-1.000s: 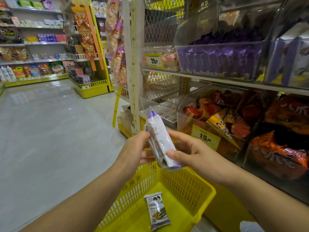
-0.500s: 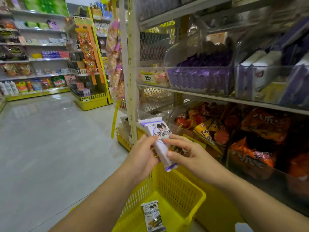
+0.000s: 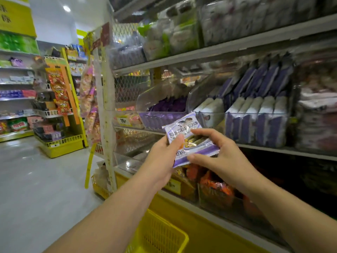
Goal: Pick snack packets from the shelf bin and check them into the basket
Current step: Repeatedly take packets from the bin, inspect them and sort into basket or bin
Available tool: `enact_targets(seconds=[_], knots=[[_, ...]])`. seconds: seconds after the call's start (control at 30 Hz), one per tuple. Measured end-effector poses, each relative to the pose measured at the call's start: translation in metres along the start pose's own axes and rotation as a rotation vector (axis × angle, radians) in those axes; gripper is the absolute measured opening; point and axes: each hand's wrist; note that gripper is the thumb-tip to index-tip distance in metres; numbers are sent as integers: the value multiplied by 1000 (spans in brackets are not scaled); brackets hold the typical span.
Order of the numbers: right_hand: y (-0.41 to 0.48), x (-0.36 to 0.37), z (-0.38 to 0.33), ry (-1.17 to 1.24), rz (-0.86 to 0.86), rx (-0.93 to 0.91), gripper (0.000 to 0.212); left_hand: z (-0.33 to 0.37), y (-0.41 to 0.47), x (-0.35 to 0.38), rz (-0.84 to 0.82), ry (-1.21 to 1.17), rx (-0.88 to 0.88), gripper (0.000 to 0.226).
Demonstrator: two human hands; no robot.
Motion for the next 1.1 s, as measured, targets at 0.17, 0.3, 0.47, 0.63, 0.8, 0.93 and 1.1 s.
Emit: enact_targets(seconds=[0.17,0.3,0.47,0.63,0.8,0.93,1.1], knots=[[27,-59,-18,-145,130,-91,26,27,34,44,-30,339,71,30],[60,-109,-38,-129,147,22,19,40,64,53,-65,661,271,46],[110,-148,-51,-313,23,236,26,36,98,46,-120,1126,523,32],[155,-149,-42,-329,-107,419,26,21,116,36,-256,1426,538,36],[181,-116,-28,-576,-108,453,25,14,123,24,-269,1395,642,34],[180,-89,-6,-942,-104,353,29,11,123,17,-265,1338,683,34],[165,-68,18,-1103,-60,243,42,6,126,16,-244,1294,730,34]])
Point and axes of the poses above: each hand's wrist, its own y-axis towards the middle knuckle, its own x-axis out of the palm, z = x × y, and after that the axes turned 2 degrees about -y, right-handed
